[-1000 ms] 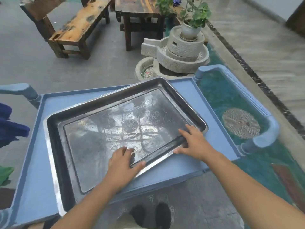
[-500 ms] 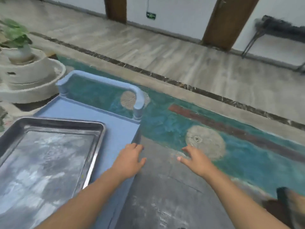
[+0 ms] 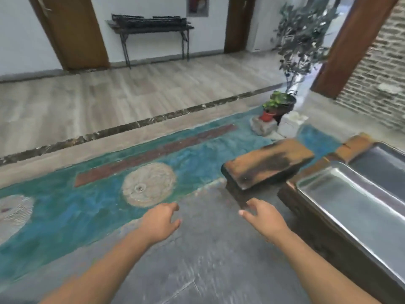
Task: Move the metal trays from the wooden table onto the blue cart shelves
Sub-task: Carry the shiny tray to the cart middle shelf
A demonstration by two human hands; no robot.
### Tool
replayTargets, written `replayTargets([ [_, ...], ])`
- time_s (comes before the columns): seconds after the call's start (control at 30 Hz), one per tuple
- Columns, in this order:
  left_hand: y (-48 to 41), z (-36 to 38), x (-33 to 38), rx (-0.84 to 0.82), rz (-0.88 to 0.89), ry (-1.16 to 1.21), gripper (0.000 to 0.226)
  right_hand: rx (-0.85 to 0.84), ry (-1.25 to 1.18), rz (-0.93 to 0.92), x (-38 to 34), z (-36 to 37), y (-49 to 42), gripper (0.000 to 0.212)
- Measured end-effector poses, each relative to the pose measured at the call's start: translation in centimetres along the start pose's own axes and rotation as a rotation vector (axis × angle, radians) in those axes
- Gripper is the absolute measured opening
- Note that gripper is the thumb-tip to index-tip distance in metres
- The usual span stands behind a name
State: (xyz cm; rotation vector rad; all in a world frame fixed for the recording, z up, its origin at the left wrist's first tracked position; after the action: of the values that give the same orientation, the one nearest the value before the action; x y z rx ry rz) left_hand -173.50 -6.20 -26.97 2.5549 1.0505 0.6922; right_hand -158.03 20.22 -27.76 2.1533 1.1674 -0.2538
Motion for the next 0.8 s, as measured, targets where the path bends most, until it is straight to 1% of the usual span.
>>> replayTargets([
  [0.17,-9.7,0.5,13.0,-0.083,0.181,-0.115,0.045,0.166,-0.160,0.190,15.6,-6.3,5.6,0.058],
  [0.3,-14.8,1.0,24.4,-0.078,0.398,-0.204,0.038,0.276,-0.276,0.393,26.4,-8.8,12.5,0.051],
  [0.37,-16.4,1.5,29.7,-0.089,0.481,-0.222,0.038,0.332,-0.330,0.487,30.7,-9.1,16.0,0.050],
  [0.43,-17.8,2.4,34.4,-0.117,0.547,-0.259,0.039,0.375,-0.413,0.560,34.0,-8.9,18.9,0.053],
  [0.5,-19.1,3.7,38.5,-0.162,0.630,-0.344,0.039,0.412,-0.476,0.617,36.3,-8.7,21.2,0.054],
  [0.57,-20.6,5.1,42.0,-0.198,0.710,-0.444,0.036,0.444,-0.543,0.653,38.3,-8.6,22.6,0.053],
  [0.63,-22.4,6.2,45.0,-0.226,0.756,-0.496,0.036,0.474,-0.620,0.673,39.9,-8.6,23.4,0.053],
  [0.73,-25.9,7.5,49.1,-0.250,0.783,-0.482,0.042,0.505,-0.694,0.719,42.5,-9.1,23.3,0.056],
  [0.8,-28.1,8.4,51.6,-0.272,0.804,-0.461,0.047,0.509,-0.700,0.748,44.0,-9.8,22.6,0.057],
])
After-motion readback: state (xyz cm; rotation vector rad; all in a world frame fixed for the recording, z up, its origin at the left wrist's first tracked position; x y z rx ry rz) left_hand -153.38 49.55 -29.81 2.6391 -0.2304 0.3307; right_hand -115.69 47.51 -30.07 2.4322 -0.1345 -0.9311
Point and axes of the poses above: each hand's wrist, its own y-axis away from the middle knuckle, its own z-axis out of the palm, x = y × z, the point moved 6 cm from there along -y, towards the middle knuckle, and after that the axes turned 15 degrees about -x, right-handed, at the moved point
